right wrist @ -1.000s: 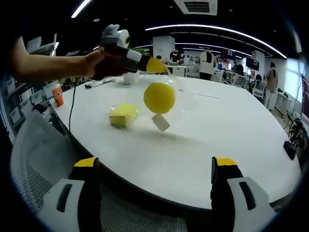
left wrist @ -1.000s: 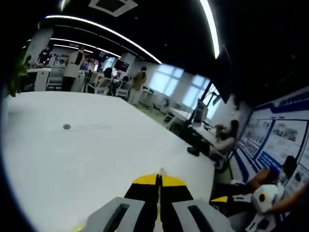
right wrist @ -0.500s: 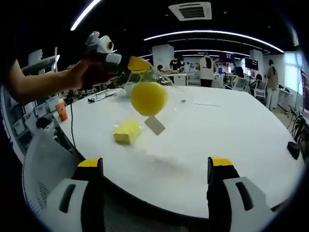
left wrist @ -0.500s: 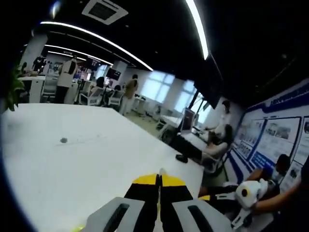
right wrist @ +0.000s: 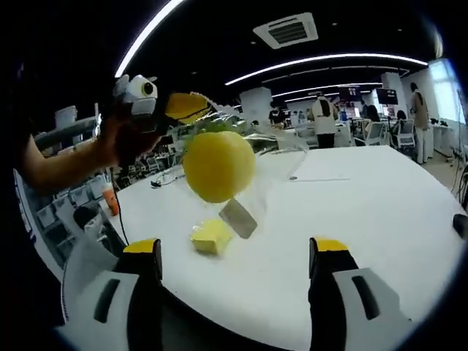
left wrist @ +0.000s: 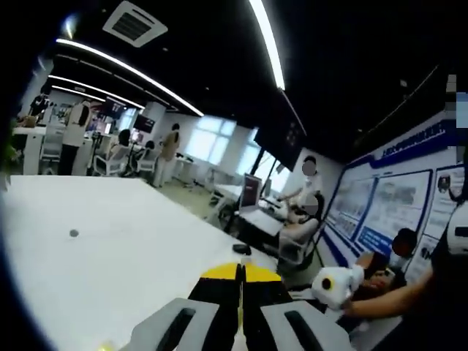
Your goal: Compare the silicone blocks by pressing each to a similar depth, holding the contact briefly, and releasing to observe deformation and rebound differences across the visible hardness samples.
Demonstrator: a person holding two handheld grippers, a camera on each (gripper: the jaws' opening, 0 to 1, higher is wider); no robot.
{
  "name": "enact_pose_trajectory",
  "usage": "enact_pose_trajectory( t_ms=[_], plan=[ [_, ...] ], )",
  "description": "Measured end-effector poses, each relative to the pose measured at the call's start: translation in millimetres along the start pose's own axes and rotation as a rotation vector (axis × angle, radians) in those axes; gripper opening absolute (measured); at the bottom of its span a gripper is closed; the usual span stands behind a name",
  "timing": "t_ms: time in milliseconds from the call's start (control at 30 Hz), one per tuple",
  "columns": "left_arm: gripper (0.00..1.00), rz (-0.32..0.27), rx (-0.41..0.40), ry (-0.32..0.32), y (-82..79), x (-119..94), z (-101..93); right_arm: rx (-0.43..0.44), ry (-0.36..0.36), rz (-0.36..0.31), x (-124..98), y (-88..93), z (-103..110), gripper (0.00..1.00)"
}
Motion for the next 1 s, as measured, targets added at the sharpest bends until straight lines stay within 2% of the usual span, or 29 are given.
enact_pose_trajectory(
  t_ms=[233,300,467,667,800,1000],
  plan=[
    [0.0,-0.023,0.022,0.075,-11.6,-10,-25.9,0.02,-0.113,-0.088,4,-24.4,12,0.71],
    [0.0,-0.028,0.022,0.095,-14.4,-11,-32.2,0.023,-0.163,-0.105,5,-30.7,18,0.69],
    [0.0,-0.032,0.034,0.155,-19.7,-14,-48.6,-0.015,-0.221,-0.12,9,-40.9,27,0.63],
    [0.0,-0.042,0.029,0.204,-25.2,-15,-60.0,-0.029,-0.284,-0.176,8,-53.8,35,0.54],
    [0.0,-0.057,0.024,0.227,-29.2,-16,-63.5,-0.006,-0.33,-0.22,5,-64.3,37,0.47],
    [0.0,-0.088,0.008,0.247,-34.7,-17,-65.3,-0.012,-0.374,-0.247,6,-71.5,43,0.34]
  ],
)
Point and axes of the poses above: the point that each gripper's makers call its tool centre point, and the gripper's own axes: x roughly forward along the fingers, z roughly to its left, y roughly out of its underside, the point moved 7 cm from there along -x, roughly backward along the fingers, and after that the axes turned 1 degree about y, right-handed, at the moved point
